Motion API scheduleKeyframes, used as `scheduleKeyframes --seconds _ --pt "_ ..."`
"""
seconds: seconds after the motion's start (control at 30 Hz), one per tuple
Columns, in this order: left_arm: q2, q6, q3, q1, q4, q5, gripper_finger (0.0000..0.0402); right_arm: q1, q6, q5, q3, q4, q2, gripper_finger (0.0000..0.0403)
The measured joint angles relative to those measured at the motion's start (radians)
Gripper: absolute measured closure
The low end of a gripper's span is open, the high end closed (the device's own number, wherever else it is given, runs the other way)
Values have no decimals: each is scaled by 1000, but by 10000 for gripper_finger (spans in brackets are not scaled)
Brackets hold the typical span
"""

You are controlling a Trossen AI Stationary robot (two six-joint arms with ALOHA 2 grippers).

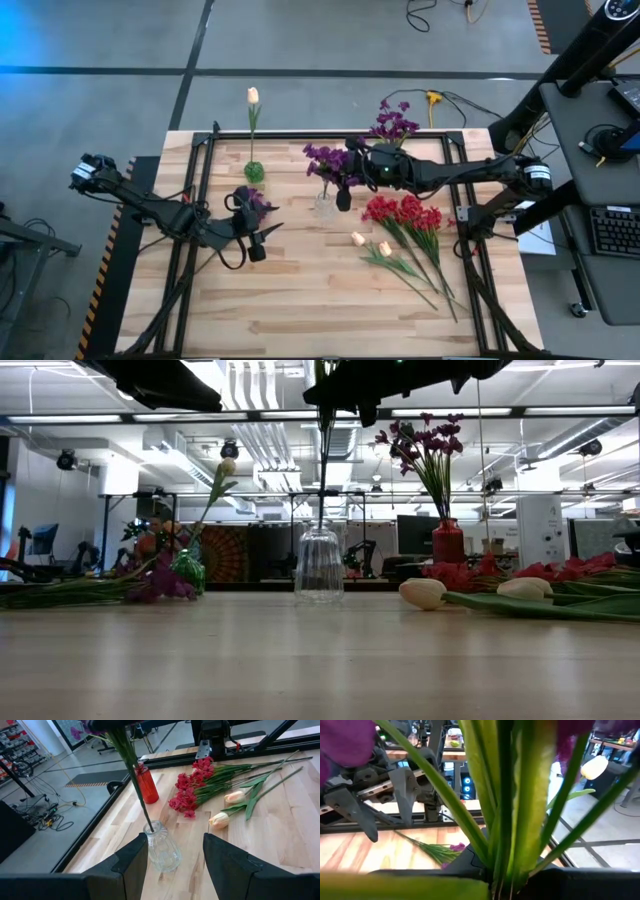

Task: Sort flowers into vase by color
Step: Put the bottom violet flowers into the red vase

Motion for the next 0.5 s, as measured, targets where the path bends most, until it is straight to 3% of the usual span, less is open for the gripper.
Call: scheduleKeyframes --seconds 0.5 --pt "0 -3 0 0 0 0 229 -2 1 -1 -20 5 0 390"
